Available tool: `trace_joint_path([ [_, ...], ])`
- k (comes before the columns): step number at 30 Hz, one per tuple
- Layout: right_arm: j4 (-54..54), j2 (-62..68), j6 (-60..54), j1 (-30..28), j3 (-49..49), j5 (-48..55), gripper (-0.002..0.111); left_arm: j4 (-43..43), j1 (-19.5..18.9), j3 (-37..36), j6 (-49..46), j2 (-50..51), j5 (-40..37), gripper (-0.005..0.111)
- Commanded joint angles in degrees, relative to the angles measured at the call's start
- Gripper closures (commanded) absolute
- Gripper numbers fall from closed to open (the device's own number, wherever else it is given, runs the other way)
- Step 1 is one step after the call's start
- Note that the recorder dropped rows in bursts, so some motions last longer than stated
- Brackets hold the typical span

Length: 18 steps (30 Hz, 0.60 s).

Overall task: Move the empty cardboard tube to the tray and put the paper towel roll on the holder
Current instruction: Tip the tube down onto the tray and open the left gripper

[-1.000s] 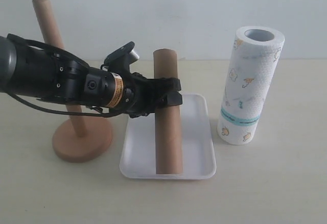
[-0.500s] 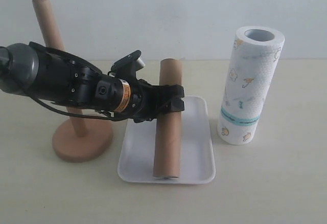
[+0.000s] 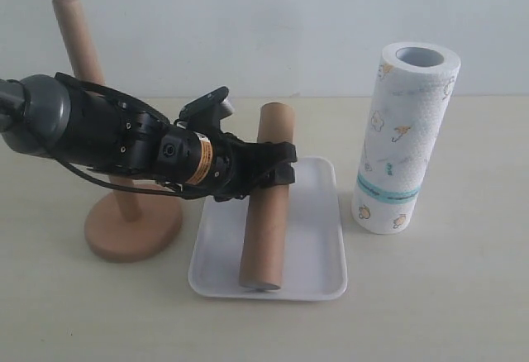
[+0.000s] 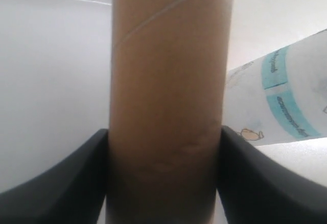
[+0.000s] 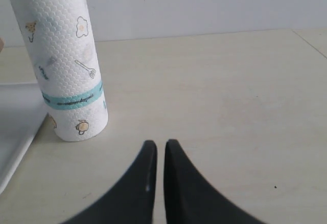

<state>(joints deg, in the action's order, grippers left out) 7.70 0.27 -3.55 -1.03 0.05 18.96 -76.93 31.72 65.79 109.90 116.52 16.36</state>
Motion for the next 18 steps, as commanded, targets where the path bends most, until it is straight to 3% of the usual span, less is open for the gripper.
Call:
trace_joint_path([
  [1,-0.4,-0.3,0.0,-0.1,-0.1,-0.3,0.103,0.1,0.3,0.3,-0.3,-0.1,-1.3,0.084],
  [4,-0.4,-0.3,0.0,-0.1,-0.1,-0.3,0.103,0.1,0.3,0.3,-0.3,-0.1,-1.3,0.062],
  [6,-0.4,-0.3,0.0,-0.1,-0.1,-0.3,0.103,0.1,0.3,0.3,-0.3,-0.1,-1.2,0.055],
  [15,-0.4,-0.3,0.0,-0.1,-0.1,-0.3,0.103,1.2,0.3,0.3,-0.3,-0.1,-1.3,0.038],
  [18,-0.4,-0.3,0.0,-0.1,-0.1,-0.3,0.103,1.2,0.3,0.3,-0.3,-0.1,-1.3,0.038],
])
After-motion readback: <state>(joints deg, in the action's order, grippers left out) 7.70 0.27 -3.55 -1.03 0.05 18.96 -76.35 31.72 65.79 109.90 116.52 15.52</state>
